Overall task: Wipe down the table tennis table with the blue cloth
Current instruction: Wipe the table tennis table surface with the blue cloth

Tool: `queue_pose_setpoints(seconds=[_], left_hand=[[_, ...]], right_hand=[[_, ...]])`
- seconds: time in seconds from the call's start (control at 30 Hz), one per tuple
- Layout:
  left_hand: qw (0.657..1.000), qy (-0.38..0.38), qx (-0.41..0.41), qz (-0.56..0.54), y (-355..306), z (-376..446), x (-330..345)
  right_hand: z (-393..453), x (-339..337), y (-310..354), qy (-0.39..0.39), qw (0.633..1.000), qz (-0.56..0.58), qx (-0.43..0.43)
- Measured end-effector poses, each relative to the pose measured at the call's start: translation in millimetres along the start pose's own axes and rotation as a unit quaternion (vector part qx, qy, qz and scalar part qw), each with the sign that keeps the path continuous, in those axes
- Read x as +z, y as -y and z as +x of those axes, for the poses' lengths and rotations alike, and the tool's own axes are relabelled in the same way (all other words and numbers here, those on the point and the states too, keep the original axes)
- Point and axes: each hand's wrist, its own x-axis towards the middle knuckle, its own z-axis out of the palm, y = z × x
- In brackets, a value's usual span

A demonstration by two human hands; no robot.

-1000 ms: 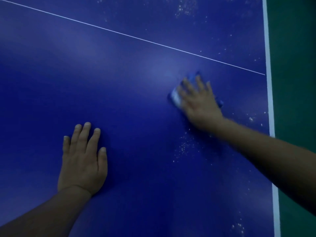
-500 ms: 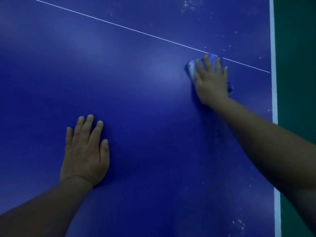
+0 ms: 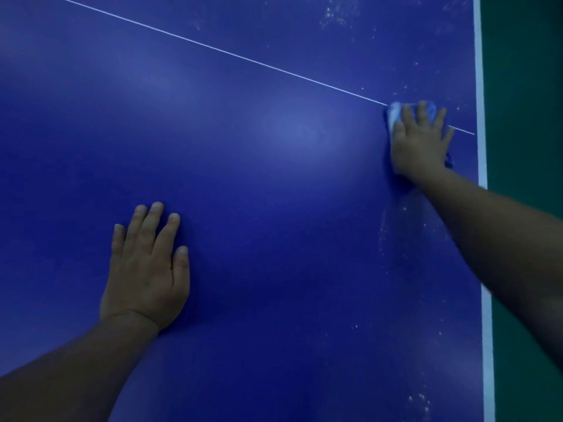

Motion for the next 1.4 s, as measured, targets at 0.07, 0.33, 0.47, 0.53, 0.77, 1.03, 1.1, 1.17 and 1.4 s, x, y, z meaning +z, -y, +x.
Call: queue_pose_setpoints(seconds=[0.07, 0.33, 0.47, 0.53, 0.77, 1.03, 1.1, 1.17, 1.4], left_hand=[[1.000, 0.001, 0.000, 0.002, 1, 0, 1], [1.000, 0.002, 0.000, -0.001, 0, 2, 1], [1.000, 0.001, 0.001, -0.001, 1, 2, 2], [1.000, -0.001, 0.001, 0.003, 1, 2, 2], [1.000, 0.004, 0.002, 0.007, 0, 1, 0], [1.000, 0.000, 0.001, -0.005, 0, 2, 0], [1.000, 0.006, 0.000, -0.006, -1, 2, -1], [1.000, 0.005, 0.001, -0.010, -2, 1, -2], [1.000, 0.011, 0.011, -0.017, 3, 2, -4]], right_hand=[[-17, 5, 17, -0.013, 0.999, -0.007, 0.040], [-71, 22, 60, -0.031, 0.852, -0.136, -0.504], [5, 1, -13, 0.010, 1.000, -0.020, 0.002], [-16, 1, -12, 0.005, 0.997, 0.032, 0.072], [-217, 21, 1, 0.079, 0.811, -0.053, -0.577], [-74, 9, -11, 0.011, 0.999, -0.009, -0.030], [-108, 18, 32, -0.001, 0.990, -0.037, -0.137], [-177, 26, 70, 0.009, 0.944, -0.030, -0.327], [-257, 24, 49, 0.020, 0.822, -0.062, -0.565]])
